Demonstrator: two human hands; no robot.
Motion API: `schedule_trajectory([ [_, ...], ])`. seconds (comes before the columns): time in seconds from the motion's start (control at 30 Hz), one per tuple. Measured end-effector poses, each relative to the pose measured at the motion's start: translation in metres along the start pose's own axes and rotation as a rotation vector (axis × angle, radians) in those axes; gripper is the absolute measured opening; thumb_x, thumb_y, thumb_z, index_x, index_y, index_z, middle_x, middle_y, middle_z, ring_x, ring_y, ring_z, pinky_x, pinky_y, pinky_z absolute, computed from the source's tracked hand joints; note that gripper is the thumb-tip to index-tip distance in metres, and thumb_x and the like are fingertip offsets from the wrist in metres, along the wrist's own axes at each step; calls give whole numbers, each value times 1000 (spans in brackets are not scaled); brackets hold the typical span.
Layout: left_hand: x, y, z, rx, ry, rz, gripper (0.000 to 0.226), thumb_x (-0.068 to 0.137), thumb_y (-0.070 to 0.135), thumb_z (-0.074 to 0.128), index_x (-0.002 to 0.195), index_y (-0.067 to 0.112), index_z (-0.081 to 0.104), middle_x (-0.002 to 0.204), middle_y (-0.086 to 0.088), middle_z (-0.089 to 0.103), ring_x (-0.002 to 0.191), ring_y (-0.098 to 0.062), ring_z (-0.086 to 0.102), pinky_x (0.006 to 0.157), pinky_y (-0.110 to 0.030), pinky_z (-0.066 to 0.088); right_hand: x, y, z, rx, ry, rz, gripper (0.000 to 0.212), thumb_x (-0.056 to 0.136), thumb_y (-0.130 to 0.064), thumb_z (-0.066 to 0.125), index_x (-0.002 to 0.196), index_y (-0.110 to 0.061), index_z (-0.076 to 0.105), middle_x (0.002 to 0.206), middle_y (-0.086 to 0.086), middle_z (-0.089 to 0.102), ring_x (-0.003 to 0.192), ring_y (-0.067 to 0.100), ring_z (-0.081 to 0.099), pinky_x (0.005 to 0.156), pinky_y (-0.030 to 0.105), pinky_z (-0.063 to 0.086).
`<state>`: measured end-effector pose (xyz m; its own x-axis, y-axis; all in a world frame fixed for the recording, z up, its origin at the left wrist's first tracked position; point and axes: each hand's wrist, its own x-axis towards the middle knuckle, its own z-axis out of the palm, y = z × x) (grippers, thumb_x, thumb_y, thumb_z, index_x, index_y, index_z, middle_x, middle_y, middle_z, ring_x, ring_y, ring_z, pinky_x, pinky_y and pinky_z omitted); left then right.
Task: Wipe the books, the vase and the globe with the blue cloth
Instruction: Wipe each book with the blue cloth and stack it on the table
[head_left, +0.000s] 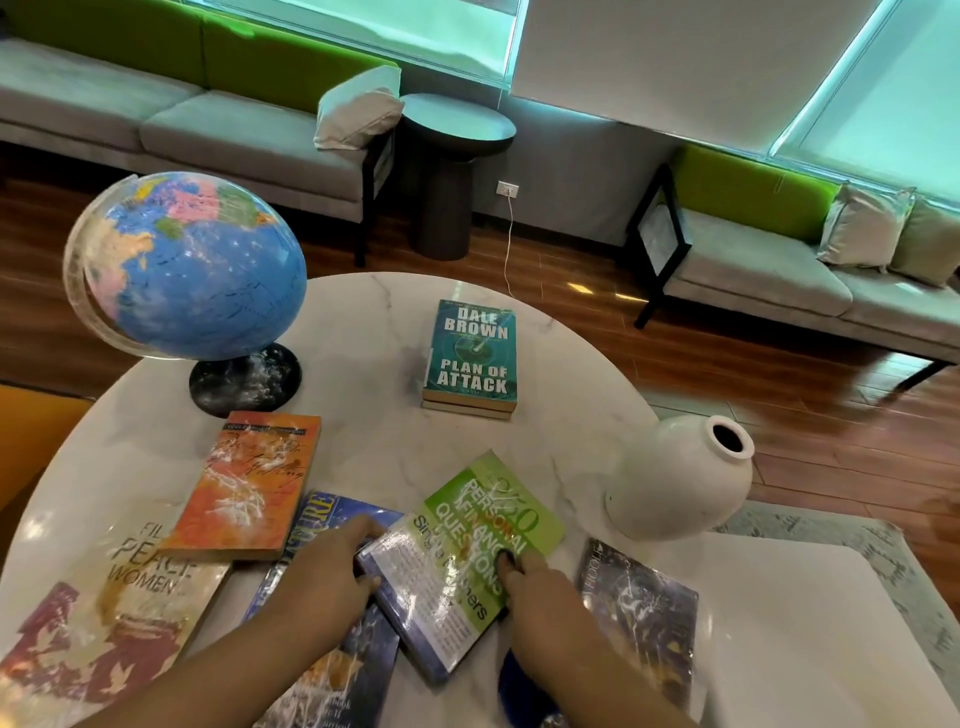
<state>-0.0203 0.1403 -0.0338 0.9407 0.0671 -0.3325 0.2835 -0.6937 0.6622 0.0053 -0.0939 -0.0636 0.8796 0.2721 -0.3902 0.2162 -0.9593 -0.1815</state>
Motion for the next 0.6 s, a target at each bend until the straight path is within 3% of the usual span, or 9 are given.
schedule_trajectory([
  [0.07,1,-1,0,5,2,13,37,83,11,67,94,40,47,92,9,62,75,2,54,65,-18,41,-3,0,5,67,-34,-77,41,100,-16,35,140,-18,39,121,2,41,103,24,52,91,32,45],
  [0.13,2,0,0,9,-5,16,36,84,12,67,95,39,47,93,9,62,74,3,53,64,-18,40,0,10,-5,139,67,-20,23,100,-23,41,119,-21,53,111,4,51,94,22,56,81,32,44],
  [0.2,3,1,1,11,-5,8,36,84,12,67,96,39,47,93,9,63,74,3,54,65,-22,42,4,17,-18,104,202,58,12,99,-30,45,99,-21,52,100,8,58,83,20,58,75,35,46],
  [0.27,2,1,2,7,1,-3,36,83,11,68,95,39,47,91,10,62,75,2,55,67,-24,44,9,17,-16,190,152,74,21,100,-22,42,119,-18,51,117,8,52,96,23,54,85,33,44],
  [0.33,1,1,2,13,4,-4,37,83,12,68,95,40,47,90,11,61,76,2,55,66,-22,43,11,18,-7,78,106,5,36,99,-17,42,135,-17,44,120,2,43,94,19,49,84,26,41],
  [0.47,1,-1,2,7,10,7,37,82,13,69,90,42,47,94,12,63,81,-2,58,73,-26,47,15,22,-14,160,216,14,23,101,-34,41,104,-15,53,89,-1,47,67,9,47,64,28,38],
  [0.53,2,-1,2,12,10,1,36,82,14,69,94,41,49,93,12,62,80,-3,58,72,-26,46,20,18,-16,152,177,45,21,102,-24,39,117,-18,52,106,2,48,84,14,52,70,27,38],
  [0.6,2,-1,3,18,9,0,34,82,14,69,96,38,50,93,11,62,81,-4,58,72,-27,47,17,15,-12,85,115,-10,43,97,-10,40,138,-20,41,129,6,39,110,29,47,84,32,38],
])
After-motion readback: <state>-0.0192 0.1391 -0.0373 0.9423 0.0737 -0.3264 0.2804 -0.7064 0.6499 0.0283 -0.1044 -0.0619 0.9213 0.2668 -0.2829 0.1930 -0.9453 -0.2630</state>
